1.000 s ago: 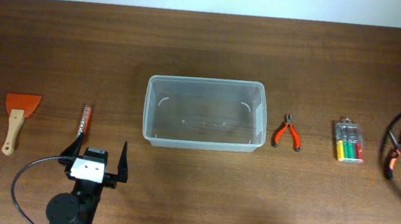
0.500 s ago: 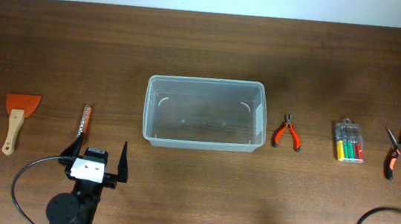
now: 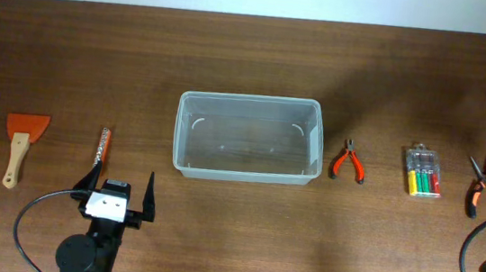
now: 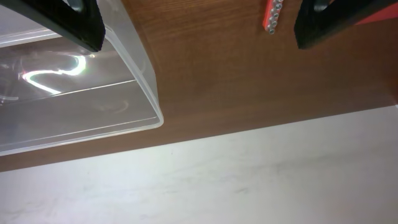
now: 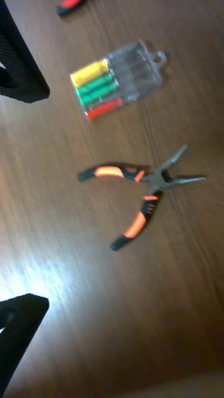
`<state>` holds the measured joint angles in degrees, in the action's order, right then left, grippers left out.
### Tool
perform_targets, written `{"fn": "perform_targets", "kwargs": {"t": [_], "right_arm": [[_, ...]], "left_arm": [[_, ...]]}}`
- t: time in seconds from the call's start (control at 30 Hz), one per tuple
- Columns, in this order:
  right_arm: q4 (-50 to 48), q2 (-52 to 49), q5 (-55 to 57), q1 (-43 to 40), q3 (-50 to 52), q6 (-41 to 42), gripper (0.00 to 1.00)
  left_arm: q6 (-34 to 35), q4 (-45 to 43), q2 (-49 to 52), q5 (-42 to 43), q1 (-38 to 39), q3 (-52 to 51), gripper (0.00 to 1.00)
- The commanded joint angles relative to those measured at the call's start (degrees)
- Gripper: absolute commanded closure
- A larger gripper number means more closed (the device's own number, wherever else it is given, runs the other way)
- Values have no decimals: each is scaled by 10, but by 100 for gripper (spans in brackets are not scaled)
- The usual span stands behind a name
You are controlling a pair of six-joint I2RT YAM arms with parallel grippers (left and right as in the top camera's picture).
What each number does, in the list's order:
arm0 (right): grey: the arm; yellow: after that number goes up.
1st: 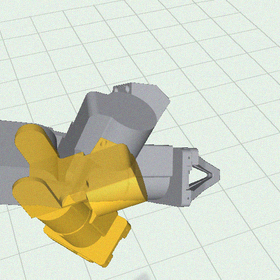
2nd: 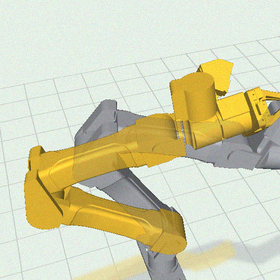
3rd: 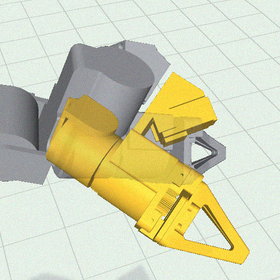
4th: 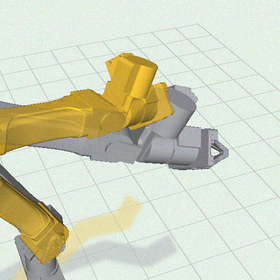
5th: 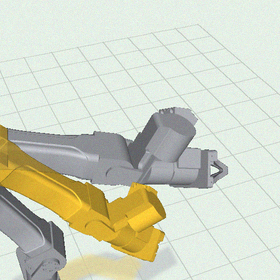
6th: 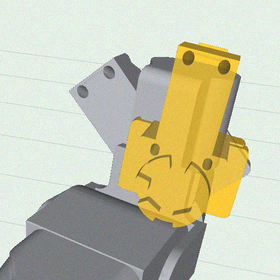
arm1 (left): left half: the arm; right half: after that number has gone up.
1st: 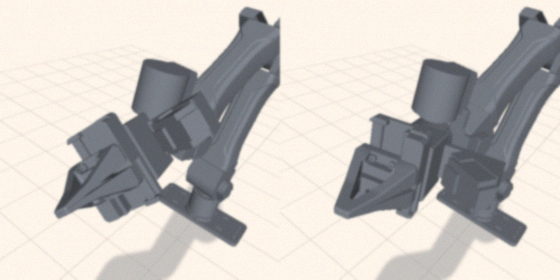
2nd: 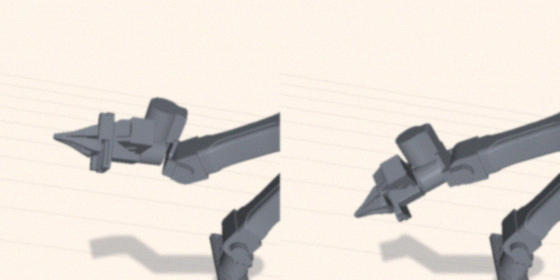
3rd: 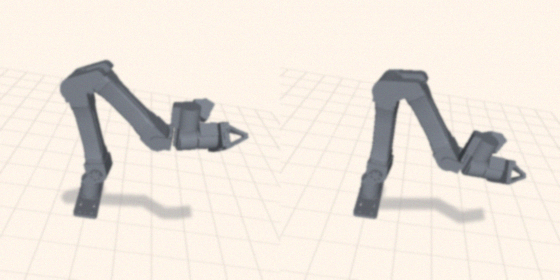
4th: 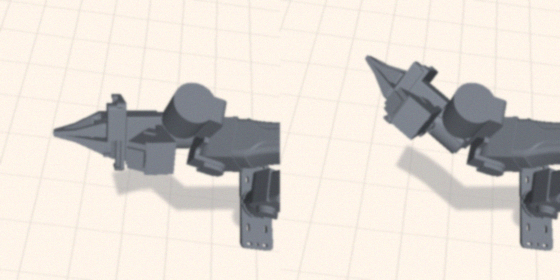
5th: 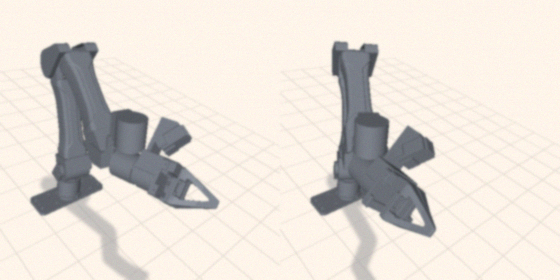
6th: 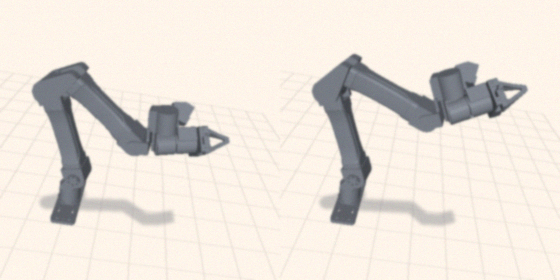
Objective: Pack container
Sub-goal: 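Move the right gripper over the orange-black long-nose pliers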
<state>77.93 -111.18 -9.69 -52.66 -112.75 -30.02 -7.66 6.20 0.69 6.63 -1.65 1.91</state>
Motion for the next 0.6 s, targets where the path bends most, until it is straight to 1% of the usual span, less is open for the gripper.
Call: {"fn": "perform_targets", "kwargs": {"t": [0.0,0.07,0.13,0.3,0.43,0.57], "right_arm": [[-12,-3,7,10,-6,-80,1],[-10,-4,9,21,-6,-118,1],[-10,-7,22,32,-6,-133,1],[-7,-22,90,81,-6,-130,1],[-6,-37,172,126,-6,-126,1],[5,-40,172,152,-6,-109,1]], "left_arm": [[3,-2,-3,4,-3,-4,1],[3,-2,-3,4,-3,-4,1],[3,-2,-3,4,-3,-4,1],[3,-2,-3,4,-3,-4,1],[3,-2,-3,4,-3,-4,1],[3,-2,-3,4,-3,-4,1]]}}
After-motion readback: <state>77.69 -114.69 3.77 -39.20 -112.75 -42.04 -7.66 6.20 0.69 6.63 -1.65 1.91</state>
